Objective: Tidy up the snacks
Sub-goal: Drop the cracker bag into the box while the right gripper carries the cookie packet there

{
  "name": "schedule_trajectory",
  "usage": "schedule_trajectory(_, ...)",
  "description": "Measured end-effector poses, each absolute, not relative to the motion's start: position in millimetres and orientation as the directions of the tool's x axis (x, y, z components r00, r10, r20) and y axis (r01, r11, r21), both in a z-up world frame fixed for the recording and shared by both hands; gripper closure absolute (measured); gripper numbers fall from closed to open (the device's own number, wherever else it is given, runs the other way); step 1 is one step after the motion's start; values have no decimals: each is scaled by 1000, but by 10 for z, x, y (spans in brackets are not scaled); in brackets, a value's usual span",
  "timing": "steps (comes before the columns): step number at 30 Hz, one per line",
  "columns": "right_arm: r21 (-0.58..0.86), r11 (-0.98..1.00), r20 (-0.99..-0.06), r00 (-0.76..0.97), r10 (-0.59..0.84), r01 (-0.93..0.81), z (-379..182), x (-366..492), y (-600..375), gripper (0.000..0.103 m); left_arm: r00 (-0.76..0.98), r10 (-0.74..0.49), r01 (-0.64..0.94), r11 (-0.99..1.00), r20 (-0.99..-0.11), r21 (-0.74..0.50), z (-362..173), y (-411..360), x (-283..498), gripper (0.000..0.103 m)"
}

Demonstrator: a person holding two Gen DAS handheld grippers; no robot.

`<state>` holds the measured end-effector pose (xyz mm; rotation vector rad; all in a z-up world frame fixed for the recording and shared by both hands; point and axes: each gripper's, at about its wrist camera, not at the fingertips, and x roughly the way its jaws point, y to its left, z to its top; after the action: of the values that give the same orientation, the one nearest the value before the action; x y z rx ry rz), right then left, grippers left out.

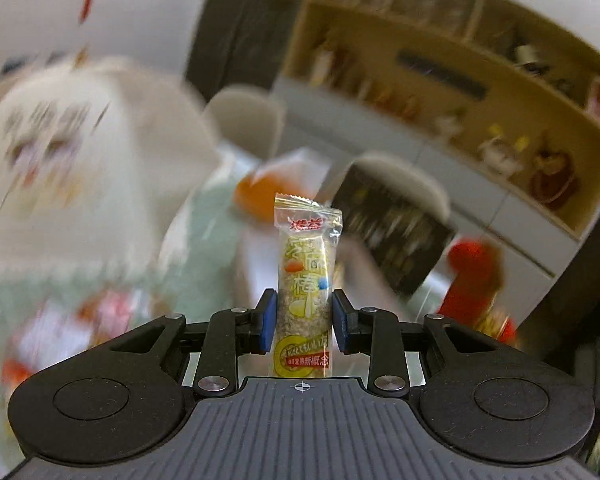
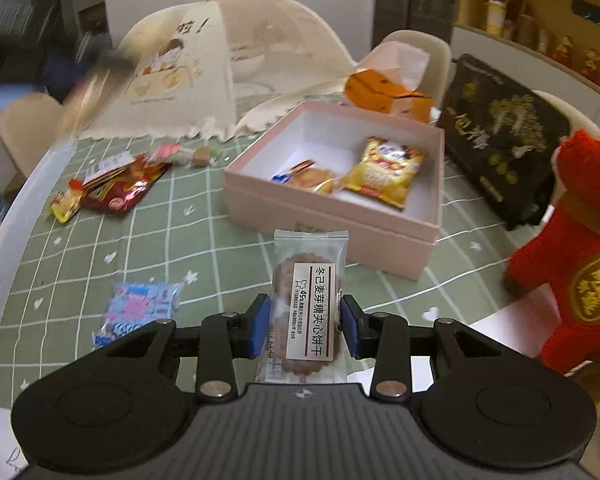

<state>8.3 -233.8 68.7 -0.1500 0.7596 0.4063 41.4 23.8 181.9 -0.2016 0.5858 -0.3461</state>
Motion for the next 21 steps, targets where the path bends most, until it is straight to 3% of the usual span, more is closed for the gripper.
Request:
schedule_trajectory(4, 2, 924, -687, 670, 280, -383, 749, 97, -2361, 65, 761, -443, 330, 893, -474, -306, 1874, -47, 954, 70)
schedule_trajectory(12, -16, 939, -675, 696, 243, -344, 970, 160, -2412, 65, 637, -522, 264, 839, -567, -476, 1183, -395, 1931, 69)
schedule_trajectory(17, -18, 949, -678, 702, 219, -314, 1049, 254, -2543, 65, 634, -541, 240, 817, -553, -525, 1001, -199, 1722, 69)
schedule_trajectory(21, 123, 948, -680, 670, 296, -295, 1213, 609, -2672, 65, 655, -493, 206, 845, -573, -493, 995, 24, 1302, 69)
